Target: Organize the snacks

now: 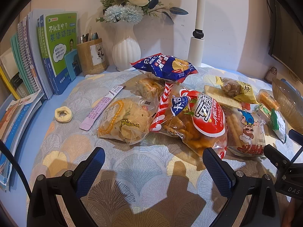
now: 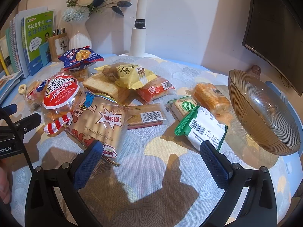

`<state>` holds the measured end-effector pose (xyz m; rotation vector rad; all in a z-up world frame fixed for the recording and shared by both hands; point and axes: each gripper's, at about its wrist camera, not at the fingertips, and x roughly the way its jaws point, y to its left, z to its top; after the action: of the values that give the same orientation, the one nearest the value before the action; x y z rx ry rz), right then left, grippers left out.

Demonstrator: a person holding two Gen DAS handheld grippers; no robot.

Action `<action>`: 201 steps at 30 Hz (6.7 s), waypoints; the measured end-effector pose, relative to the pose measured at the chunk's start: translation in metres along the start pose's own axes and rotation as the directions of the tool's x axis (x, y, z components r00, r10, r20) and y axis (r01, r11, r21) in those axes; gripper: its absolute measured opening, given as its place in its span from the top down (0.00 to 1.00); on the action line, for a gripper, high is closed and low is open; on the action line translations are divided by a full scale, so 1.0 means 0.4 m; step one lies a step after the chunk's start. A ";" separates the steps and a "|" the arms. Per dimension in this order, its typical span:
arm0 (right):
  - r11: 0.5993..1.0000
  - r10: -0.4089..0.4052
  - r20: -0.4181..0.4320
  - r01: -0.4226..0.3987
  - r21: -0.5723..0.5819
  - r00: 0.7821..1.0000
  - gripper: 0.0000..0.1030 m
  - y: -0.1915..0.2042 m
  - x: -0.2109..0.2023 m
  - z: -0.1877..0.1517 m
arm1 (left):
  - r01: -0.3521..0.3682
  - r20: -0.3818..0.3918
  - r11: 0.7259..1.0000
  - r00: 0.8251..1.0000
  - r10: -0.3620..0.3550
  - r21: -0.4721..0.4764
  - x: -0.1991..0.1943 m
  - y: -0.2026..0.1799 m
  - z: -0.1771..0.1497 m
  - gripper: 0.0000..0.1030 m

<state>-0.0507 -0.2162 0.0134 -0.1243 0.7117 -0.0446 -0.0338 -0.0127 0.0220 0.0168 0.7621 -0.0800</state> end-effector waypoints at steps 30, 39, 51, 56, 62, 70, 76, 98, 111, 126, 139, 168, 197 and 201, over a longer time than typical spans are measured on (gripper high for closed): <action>1.000 0.003 -0.003 -0.003 0.002 1.000 0.00 0.000 0.001 -0.001 | 0.000 -0.001 1.000 1.000 0.000 0.001 0.000 0.000 0.001 0.01; 1.000 0.003 -0.004 -0.003 0.001 1.000 0.00 -0.001 0.001 0.001 | 0.001 -0.002 1.000 1.000 -0.001 0.001 0.000 0.000 0.000 0.01; 1.000 0.003 -0.005 -0.003 0.001 1.000 0.00 -0.001 0.001 0.000 | 0.001 -0.002 1.000 1.000 -0.001 0.001 -0.001 0.001 -0.001 0.01; 1.000 0.003 -0.006 -0.003 0.001 1.000 0.00 -0.001 0.002 0.000 | 0.001 -0.002 1.000 1.000 -0.001 0.001 -0.001 0.000 -0.001 0.01; 1.000 0.003 -0.006 -0.003 0.000 1.000 0.00 -0.001 0.002 0.001 | 0.000 -0.003 1.000 1.000 0.000 0.001 -0.001 0.000 0.000 0.01; 1.000 0.004 -0.007 -0.004 0.000 1.000 0.00 -0.002 0.002 0.002 | 0.000 -0.003 1.000 1.000 0.000 0.001 -0.001 0.000 0.000 0.01; 1.000 0.004 -0.007 -0.004 0.000 1.000 0.00 -0.002 0.003 0.002 | 0.000 -0.003 1.000 1.000 0.000 0.002 -0.001 0.000 0.000 0.01; 1.000 0.010 0.076 -0.011 0.008 0.997 0.00 -0.010 -0.038 -0.007 | 0.108 -0.010 0.993 0.994 -0.108 -0.041 -0.029 0.052 -0.005 0.01; 0.933 0.290 0.086 -0.261 -0.248 0.953 0.01 -0.025 -0.102 0.054 | 0.367 -0.032 0.907 0.924 -0.381 -0.206 -0.066 0.150 0.070 0.05; 0.724 0.359 -0.250 -0.437 -0.533 0.899 0.11 0.111 0.105 0.111 | 0.290 -0.194 0.952 0.933 -0.303 -0.093 0.112 0.195 0.118 0.05; 0.784 0.403 -0.235 -0.466 -0.410 0.885 0.40 0.126 0.032 0.059 | 0.313 -0.156 0.937 0.929 -0.336 -0.156 0.087 0.234 0.103 0.51; 0.898 0.439 0.011 -0.439 -0.031 0.898 0.40 -0.179 -0.201 -0.019 | 0.364 -0.018 0.931 0.931 -0.364 -0.026 -0.242 0.093 0.049 0.58; 0.917 0.019 0.113 -0.062 0.395 0.993 0.25 -0.670 -0.203 0.043 | 0.685 -0.139 0.712 0.728 -0.671 0.153 -0.071 -0.662 0.332 0.51; 0.956 0.005 0.077 -0.027 0.294 0.997 0.25 -0.565 -0.223 0.057 | 0.650 -0.081 0.749 0.759 -0.646 0.126 -0.108 -0.534 0.313 0.50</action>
<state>-0.1029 -0.4306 0.1173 0.1651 0.6229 -0.1295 0.0043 -0.2284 0.1453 -0.1106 0.7642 -0.8117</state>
